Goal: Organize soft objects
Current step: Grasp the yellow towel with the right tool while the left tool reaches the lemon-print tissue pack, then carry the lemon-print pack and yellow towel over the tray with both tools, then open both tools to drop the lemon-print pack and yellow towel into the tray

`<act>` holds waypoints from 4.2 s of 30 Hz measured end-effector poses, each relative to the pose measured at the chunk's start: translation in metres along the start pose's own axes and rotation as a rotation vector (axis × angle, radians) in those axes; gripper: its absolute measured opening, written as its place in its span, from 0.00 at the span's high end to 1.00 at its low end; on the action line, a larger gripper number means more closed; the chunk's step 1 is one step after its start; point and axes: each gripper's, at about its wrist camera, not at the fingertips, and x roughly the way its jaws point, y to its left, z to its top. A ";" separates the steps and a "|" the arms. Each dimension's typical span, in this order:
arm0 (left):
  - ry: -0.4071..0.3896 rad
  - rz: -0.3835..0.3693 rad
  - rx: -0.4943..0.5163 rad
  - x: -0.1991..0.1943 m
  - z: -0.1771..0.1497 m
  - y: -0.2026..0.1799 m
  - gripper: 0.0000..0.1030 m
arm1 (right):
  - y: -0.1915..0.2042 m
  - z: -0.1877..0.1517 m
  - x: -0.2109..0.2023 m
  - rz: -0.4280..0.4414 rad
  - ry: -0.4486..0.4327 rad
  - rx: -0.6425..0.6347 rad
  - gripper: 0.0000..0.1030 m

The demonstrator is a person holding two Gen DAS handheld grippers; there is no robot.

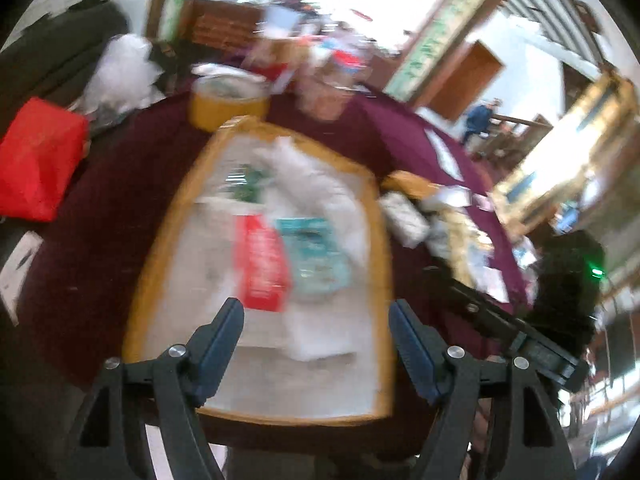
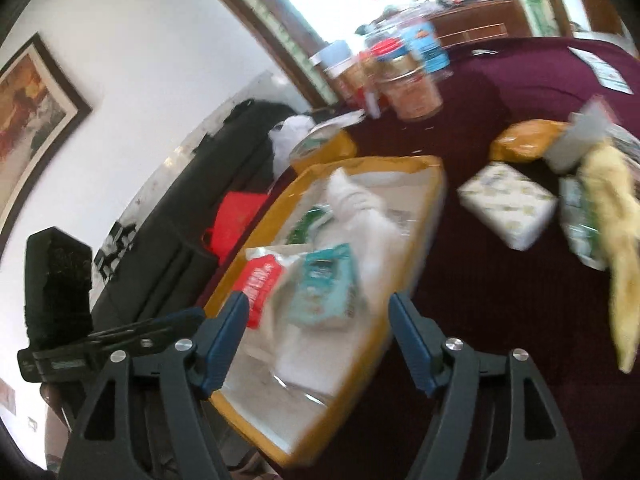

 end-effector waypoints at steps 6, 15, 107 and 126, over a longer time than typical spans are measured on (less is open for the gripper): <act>0.049 -0.099 0.063 0.026 -0.007 -0.054 0.24 | -0.056 -0.005 -0.053 -0.071 -0.074 0.096 0.31; 0.113 -0.109 0.059 0.052 -0.009 -0.088 0.24 | -0.130 0.032 -0.089 -0.242 -0.142 0.232 0.31; 0.233 0.025 -0.020 0.034 -0.004 0.030 0.43 | 0.026 0.041 0.015 0.168 -0.008 -0.063 0.65; 0.204 0.031 -0.024 0.014 -0.020 0.039 0.23 | 0.027 0.060 0.112 -0.044 0.119 -0.052 0.40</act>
